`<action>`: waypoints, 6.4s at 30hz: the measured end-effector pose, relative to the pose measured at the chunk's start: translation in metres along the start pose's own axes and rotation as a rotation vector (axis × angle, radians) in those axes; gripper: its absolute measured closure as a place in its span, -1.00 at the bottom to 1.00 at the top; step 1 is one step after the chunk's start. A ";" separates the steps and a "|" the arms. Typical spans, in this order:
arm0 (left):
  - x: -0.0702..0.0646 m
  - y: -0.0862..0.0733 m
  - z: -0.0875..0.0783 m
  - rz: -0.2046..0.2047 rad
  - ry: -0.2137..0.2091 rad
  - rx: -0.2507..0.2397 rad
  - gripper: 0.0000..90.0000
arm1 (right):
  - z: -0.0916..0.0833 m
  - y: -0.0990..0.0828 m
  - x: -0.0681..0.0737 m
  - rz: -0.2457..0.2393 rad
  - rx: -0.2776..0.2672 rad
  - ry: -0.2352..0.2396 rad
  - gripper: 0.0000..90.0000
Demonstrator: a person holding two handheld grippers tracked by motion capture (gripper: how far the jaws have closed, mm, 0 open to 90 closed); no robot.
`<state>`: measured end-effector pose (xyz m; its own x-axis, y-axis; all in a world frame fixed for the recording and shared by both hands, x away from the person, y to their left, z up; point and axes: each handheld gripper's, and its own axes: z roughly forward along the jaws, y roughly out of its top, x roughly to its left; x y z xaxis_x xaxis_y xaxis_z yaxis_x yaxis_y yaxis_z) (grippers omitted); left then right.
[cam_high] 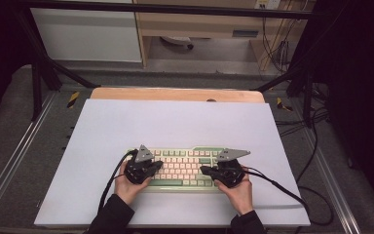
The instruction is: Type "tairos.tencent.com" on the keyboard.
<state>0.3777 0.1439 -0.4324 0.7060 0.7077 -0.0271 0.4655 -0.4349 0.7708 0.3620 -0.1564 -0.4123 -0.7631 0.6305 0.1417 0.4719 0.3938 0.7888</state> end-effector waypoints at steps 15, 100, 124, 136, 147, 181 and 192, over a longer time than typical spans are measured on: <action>0.011 -0.006 -0.028 -0.038 -0.009 -0.042 1.00 | 0.000 -0.001 0.001 -0.002 0.003 0.004 1.00; 0.034 -0.038 -0.070 -0.076 0.009 -0.051 1.00 | 0.031 0.014 0.031 -0.023 0.020 0.067 1.00; 0.037 -0.041 -0.069 -0.085 0.004 -0.057 1.00 | 0.072 0.031 0.052 -0.042 0.035 0.104 1.00; 0.037 -0.041 -0.069 -0.083 0.004 -0.057 1.00 | 0.084 0.029 0.053 -0.040 0.063 0.105 1.00; 0.037 -0.041 -0.069 -0.082 0.004 -0.057 1.00 | 0.085 0.027 0.055 -0.061 0.070 0.098 1.00; 0.026 -0.034 -0.064 -0.063 -0.012 -0.058 1.00 | 0.030 0.024 0.026 -0.031 0.028 0.021 1.00; 0.011 -0.026 -0.050 -0.040 -0.033 -0.041 1.00 | 0.018 0.012 0.018 -0.013 0.022 0.006 1.00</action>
<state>0.3467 0.1913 -0.4211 0.7052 0.7046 -0.0788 0.4716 -0.3832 0.7942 0.3619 -0.1278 -0.4108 -0.7717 0.6214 0.1352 0.4718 0.4168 0.7770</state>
